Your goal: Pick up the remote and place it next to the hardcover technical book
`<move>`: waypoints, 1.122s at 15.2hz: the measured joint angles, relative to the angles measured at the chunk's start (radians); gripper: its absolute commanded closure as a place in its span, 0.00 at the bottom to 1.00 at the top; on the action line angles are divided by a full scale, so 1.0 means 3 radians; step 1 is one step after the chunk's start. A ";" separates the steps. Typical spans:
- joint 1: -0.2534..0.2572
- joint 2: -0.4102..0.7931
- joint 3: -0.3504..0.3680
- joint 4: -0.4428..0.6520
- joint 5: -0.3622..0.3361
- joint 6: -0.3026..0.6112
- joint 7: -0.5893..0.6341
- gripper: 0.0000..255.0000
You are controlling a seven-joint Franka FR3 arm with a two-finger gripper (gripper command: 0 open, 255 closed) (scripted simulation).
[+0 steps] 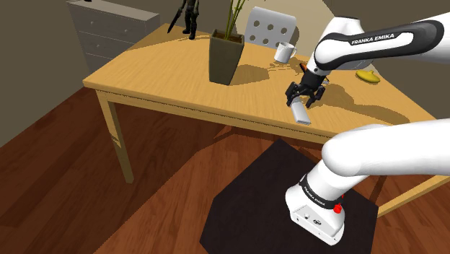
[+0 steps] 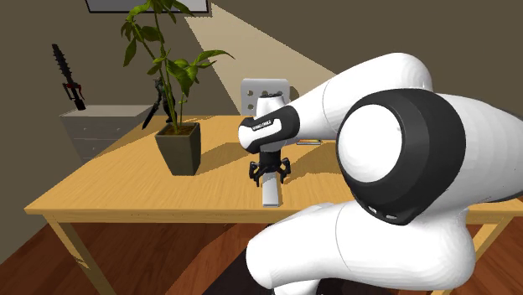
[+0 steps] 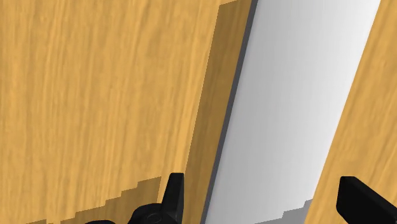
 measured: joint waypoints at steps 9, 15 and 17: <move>-0.0001 0.0001 -0.0001 -0.0003 -0.0001 0.0006 0.0001 1.00; 0.0001 -0.0011 0.0005 0.0014 0.0005 -0.0023 0.0000 1.00; 0.0000 -0.0056 0.0019 0.0060 0.0016 -0.0114 -0.0008 1.00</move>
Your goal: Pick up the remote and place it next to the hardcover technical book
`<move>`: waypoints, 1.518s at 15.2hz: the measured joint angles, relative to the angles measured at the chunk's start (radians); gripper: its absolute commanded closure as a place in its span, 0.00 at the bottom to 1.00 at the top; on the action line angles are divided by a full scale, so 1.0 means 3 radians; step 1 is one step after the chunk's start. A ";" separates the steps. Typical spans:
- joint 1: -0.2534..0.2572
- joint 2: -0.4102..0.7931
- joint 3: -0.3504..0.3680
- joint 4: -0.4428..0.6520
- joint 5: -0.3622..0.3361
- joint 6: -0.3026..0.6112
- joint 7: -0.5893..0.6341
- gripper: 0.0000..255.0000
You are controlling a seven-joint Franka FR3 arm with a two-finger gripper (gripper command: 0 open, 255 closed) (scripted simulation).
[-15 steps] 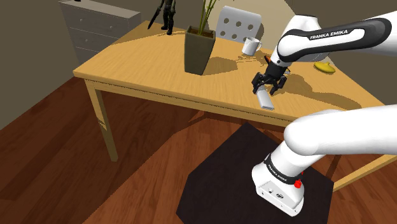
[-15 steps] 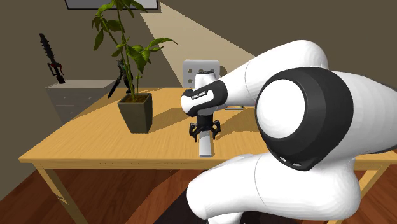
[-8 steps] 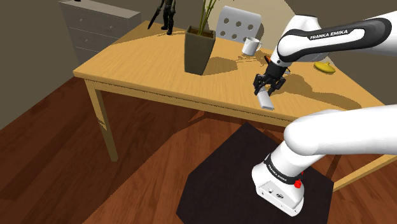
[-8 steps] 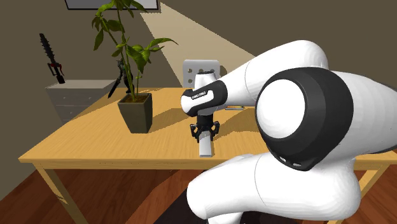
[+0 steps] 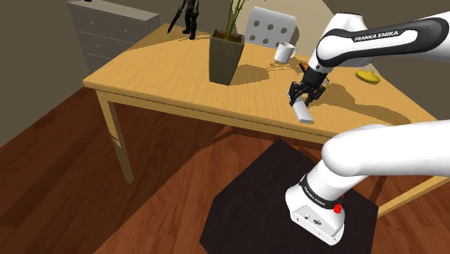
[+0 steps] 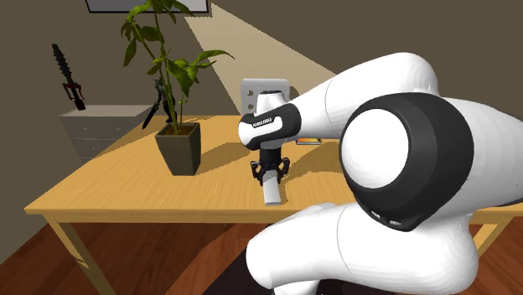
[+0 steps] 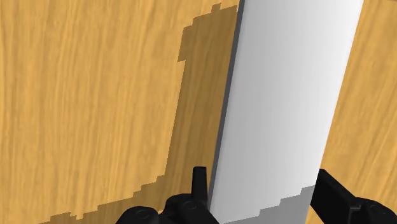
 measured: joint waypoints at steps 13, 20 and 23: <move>0.0046 -0.0176 0.0134 0.0476 0.0125 -0.0650 -0.0021 1.00; 0.0099 0.0481 -0.0166 0.1058 0.0119 -0.0533 -0.0317 1.00; 0.0148 0.0864 -0.0340 0.1363 0.0174 -0.0436 -0.0499 1.00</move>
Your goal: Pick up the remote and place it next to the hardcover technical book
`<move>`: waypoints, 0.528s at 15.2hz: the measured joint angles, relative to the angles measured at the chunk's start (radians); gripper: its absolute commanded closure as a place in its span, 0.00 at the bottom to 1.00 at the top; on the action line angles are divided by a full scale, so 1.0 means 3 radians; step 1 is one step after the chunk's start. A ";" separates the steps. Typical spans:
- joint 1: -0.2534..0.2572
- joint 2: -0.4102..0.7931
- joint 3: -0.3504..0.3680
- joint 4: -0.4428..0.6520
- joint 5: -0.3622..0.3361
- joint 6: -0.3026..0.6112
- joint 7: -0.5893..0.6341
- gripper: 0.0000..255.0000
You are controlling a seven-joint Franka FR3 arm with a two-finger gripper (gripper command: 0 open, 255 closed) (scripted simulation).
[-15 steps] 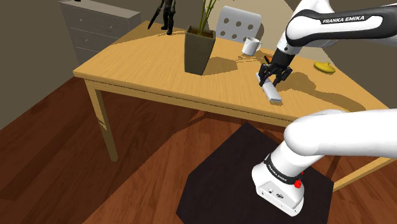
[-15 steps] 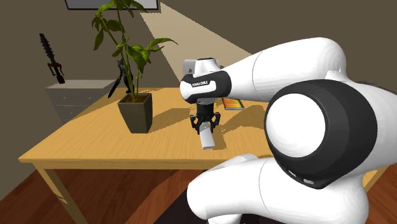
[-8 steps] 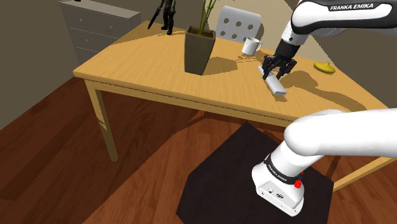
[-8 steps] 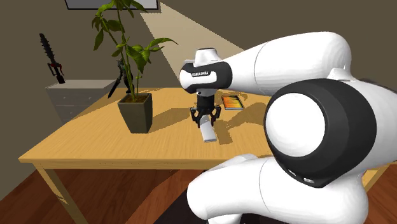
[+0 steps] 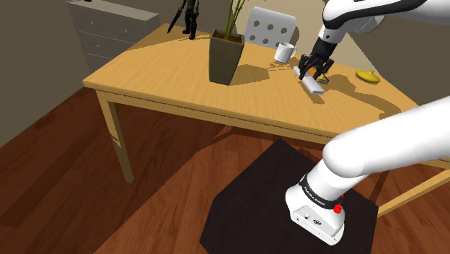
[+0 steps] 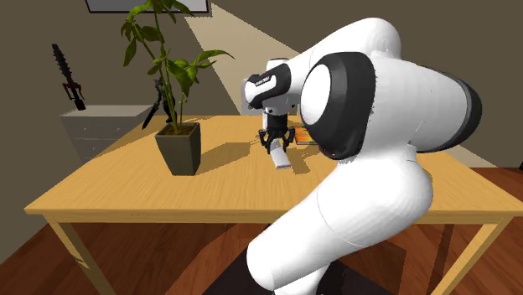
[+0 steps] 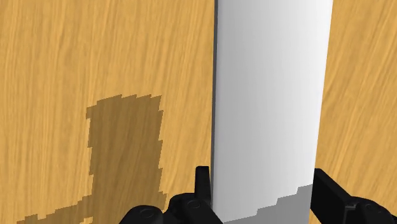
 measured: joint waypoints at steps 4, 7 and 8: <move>0.0054 0.0526 -0.0244 0.0470 0.0154 0.0064 -0.0305 1.00; 0.0087 0.0963 -0.0408 0.0856 0.0353 0.0091 -0.0554 1.00; 0.0089 0.1090 -0.0448 0.0973 0.0422 0.0088 -0.0627 1.00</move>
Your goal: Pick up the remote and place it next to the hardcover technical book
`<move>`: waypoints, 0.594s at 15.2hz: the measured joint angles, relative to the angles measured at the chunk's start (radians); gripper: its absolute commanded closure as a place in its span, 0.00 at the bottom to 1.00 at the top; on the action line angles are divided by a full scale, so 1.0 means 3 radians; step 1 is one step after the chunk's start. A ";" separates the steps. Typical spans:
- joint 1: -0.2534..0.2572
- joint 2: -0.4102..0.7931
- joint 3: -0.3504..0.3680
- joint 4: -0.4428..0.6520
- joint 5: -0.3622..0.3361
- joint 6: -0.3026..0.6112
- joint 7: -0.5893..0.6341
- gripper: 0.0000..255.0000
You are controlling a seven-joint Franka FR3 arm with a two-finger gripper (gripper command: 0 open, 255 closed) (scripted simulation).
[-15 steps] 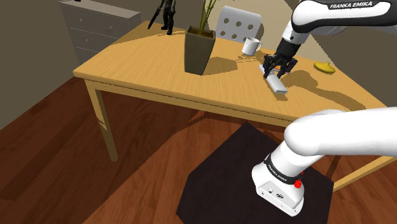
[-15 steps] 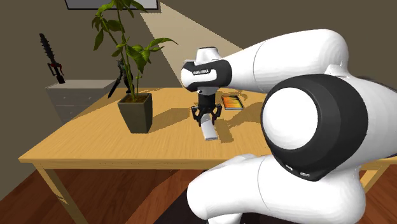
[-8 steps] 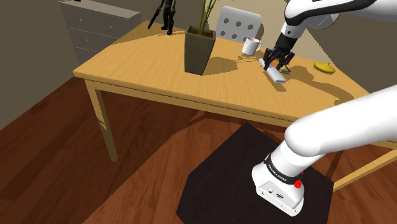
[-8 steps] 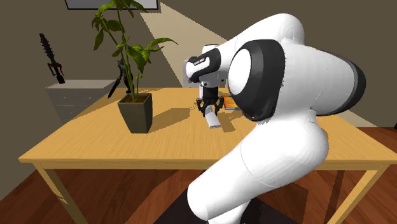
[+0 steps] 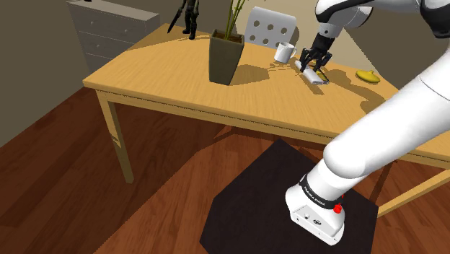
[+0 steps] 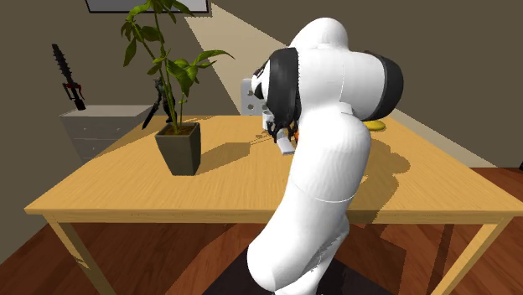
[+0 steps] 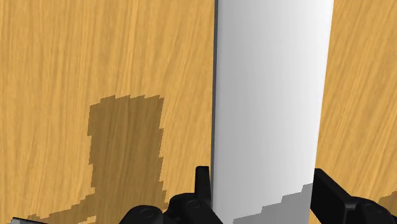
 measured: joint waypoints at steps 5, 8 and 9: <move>-0.0016 0.0313 -0.0084 0.0184 0.0179 0.0089 -0.0184 1.00; -0.0026 0.0384 -0.0100 0.0108 0.0222 0.0225 -0.0225 1.00; -0.0025 0.0396 -0.0099 0.0082 0.0229 0.0261 -0.0225 1.00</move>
